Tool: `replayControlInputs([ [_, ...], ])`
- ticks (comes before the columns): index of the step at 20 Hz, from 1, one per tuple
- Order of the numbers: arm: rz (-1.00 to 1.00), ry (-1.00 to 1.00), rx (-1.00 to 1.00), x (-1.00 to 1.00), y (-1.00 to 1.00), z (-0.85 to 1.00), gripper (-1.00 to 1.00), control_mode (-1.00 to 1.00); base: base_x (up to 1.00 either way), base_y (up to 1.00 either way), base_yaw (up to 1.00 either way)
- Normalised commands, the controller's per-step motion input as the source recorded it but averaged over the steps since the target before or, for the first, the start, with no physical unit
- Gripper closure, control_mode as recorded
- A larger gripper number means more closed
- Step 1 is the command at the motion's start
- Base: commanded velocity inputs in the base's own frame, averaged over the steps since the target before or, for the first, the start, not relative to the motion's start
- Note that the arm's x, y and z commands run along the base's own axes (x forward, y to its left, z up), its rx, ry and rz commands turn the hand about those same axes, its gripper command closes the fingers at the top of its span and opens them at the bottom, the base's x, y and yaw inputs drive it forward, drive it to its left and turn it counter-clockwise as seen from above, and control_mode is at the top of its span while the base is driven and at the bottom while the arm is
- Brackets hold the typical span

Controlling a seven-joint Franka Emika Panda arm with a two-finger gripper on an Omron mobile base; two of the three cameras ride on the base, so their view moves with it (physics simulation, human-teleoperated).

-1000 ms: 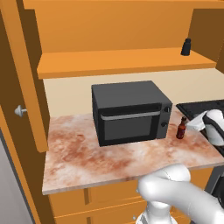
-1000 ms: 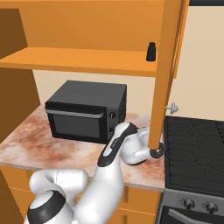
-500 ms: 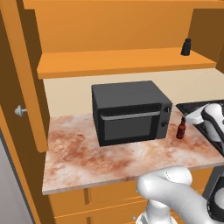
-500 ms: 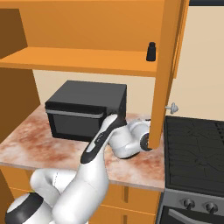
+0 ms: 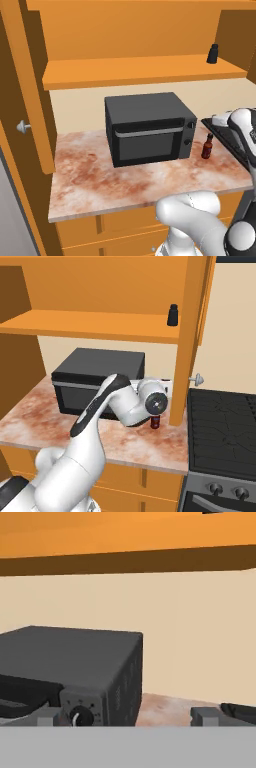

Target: Take 2 condiments from the cabinet and move them on the counter near the stove.Make sure the condiments are lined up with each other, next to each other.

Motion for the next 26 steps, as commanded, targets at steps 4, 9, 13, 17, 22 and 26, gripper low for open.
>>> replayControlInputs([
  [4, -0.16, 0.00, 0.12, -0.01, 0.19, 0.65, -1.00, -1.00, 0.00, 0.00, 0.00],
  [9, -0.21, 0.00, 0.09, 0.00, 0.13, 0.74, -1.00, -1.00, 0.00, 0.00, 0.00],
  [13, -0.24, 0.00, 0.04, 0.00, 0.00, 0.81, -1.00, -1.00, 0.00, 0.00, 0.00],
  [17, -0.24, 0.00, 0.00, 0.01, -0.01, 0.78, -1.00, -1.00, 0.00, 0.00, 0.00],
  [22, -0.21, 0.00, 0.00, 0.16, -0.08, 0.54, -1.00, -1.00, 0.00, 0.00, 0.00],
  [26, -0.10, 0.00, 0.00, 0.10, -0.03, 0.33, -1.00, -1.00, 0.00, 0.00, 0.00],
])
